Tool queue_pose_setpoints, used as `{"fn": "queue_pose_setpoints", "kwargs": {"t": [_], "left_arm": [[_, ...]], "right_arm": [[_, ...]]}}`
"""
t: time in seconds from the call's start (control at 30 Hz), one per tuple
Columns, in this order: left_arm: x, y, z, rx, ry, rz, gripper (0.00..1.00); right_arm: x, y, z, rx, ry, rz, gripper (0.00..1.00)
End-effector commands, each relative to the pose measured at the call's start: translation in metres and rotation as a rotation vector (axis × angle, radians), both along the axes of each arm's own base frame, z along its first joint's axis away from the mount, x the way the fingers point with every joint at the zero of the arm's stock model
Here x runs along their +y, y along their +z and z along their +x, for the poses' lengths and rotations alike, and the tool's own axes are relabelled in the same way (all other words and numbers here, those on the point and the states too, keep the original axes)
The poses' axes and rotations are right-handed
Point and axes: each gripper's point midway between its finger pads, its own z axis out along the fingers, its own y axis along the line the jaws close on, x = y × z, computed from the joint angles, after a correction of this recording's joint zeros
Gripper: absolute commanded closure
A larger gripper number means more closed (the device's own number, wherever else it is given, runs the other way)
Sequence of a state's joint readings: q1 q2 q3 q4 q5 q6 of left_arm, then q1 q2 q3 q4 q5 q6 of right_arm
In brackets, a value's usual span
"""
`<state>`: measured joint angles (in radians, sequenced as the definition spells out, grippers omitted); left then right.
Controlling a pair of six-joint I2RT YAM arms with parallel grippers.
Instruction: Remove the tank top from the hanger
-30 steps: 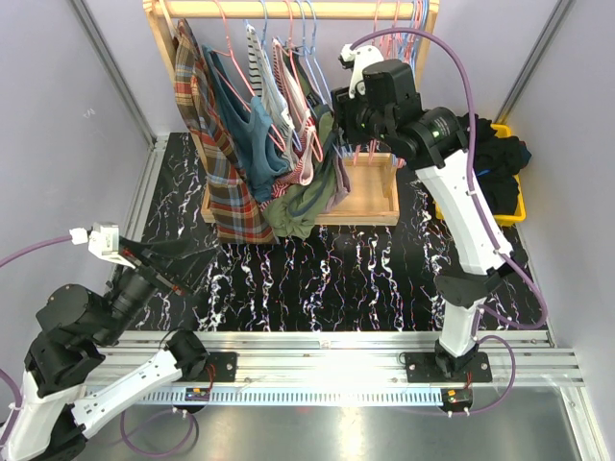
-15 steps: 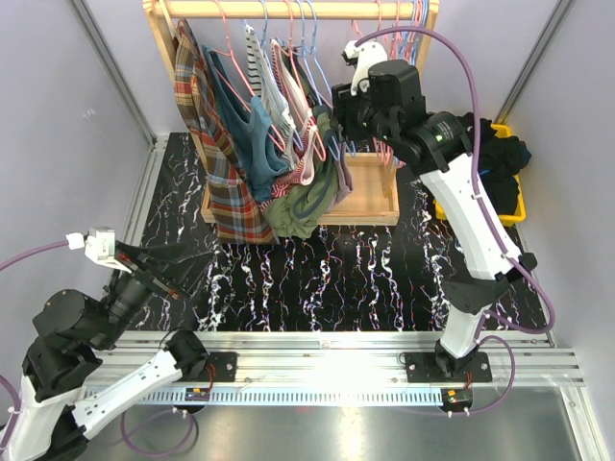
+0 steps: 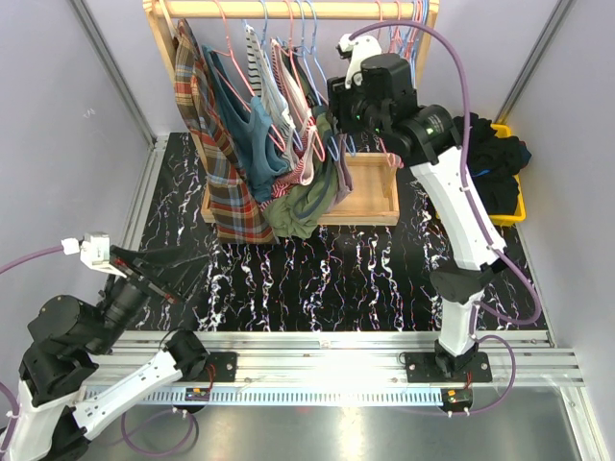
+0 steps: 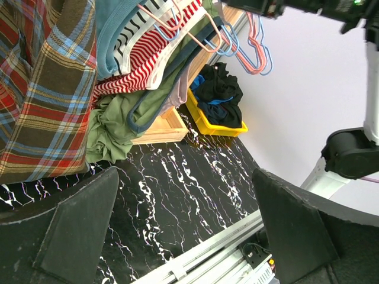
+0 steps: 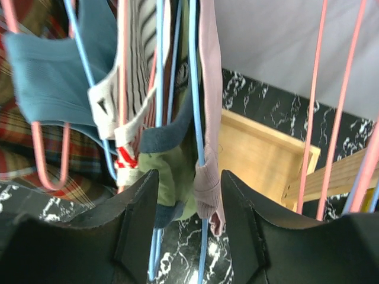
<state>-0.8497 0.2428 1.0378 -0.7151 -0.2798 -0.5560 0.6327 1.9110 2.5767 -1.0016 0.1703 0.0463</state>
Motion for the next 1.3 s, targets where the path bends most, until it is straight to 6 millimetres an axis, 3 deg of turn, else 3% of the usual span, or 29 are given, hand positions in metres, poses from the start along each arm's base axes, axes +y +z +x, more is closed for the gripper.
{"fn": "queue_pose_setpoints", "kwargs": {"t": [0.0,0.3,0.57,0.73,0.87,1.13,1.27], "left_arm": [[0.005,0.006,-0.001,-0.014,0.014,-0.029,0.01],[0.006,0.005,-0.002,-0.017,0.012,-0.031,0.01],[0.006,0.003,-0.003,-0.013,0.012,-0.031,0.01],[0.005,0.002,-0.002,-0.010,0.010,-0.030,0.01],[0.007,0.003,-0.004,-0.013,0.012,-0.038,0.01],[0.009,0.002,-0.005,-0.015,0.017,-0.036,0.01],[0.011,0.000,-0.005,-0.012,0.021,-0.034,0.01]], "right_arm": [[-0.011,-0.004,0.008,0.004,-0.056,-0.023,0.47],[-0.012,0.000,0.004,0.003,-0.018,0.020,0.48],[-0.020,0.021,-0.010,-0.051,-0.001,0.083,0.47],[-0.021,0.016,-0.010,-0.028,-0.002,0.078,0.48],[-0.020,-0.005,-0.001,0.033,-0.024,0.036,0.49],[-0.012,-0.023,0.006,0.085,-0.010,0.007,0.57],[-0.013,-0.041,0.005,0.138,-0.013,-0.029,0.53]]}}
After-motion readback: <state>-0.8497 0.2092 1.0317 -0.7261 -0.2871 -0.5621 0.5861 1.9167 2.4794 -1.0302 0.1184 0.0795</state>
